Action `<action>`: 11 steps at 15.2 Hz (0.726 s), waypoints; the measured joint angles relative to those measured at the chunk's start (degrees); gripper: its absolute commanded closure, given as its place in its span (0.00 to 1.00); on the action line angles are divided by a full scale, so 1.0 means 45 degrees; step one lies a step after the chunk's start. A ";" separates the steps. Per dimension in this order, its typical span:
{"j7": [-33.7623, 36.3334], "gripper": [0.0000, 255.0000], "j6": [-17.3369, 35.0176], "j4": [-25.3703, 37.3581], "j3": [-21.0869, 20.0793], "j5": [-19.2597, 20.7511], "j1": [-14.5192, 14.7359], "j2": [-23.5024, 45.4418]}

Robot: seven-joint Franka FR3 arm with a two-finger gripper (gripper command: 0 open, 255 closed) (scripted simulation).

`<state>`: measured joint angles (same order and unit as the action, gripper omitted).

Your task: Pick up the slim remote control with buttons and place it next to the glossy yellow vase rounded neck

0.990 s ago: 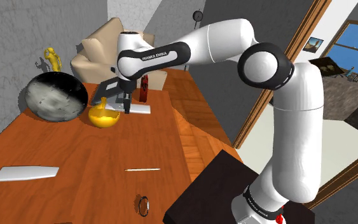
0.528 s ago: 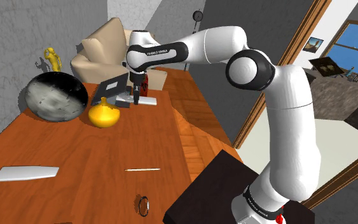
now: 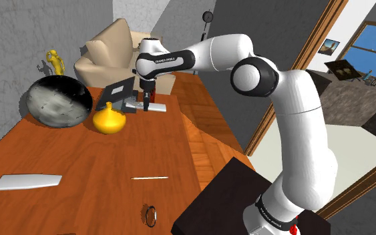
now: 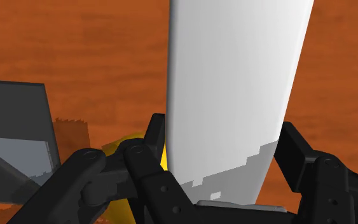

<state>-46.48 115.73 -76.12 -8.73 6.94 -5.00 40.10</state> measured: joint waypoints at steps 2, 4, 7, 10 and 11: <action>0.0021 1.00 0.0232 -0.0131 0.0011 0.0019 0.0006 0.0103; 0.0031 1.00 0.0501 -0.0241 0.0029 0.0044 0.0005 0.0259; 0.0049 1.00 0.0824 -0.0285 0.0057 0.0079 0.0018 0.0543; 0.0088 1.00 0.1177 -0.0370 0.0084 0.0120 0.0045 0.0811; 0.0082 1.00 0.1300 -0.0422 0.0093 0.0129 0.0036 0.0883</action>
<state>-46.11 121.57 -78.02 -8.31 7.52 -4.84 44.07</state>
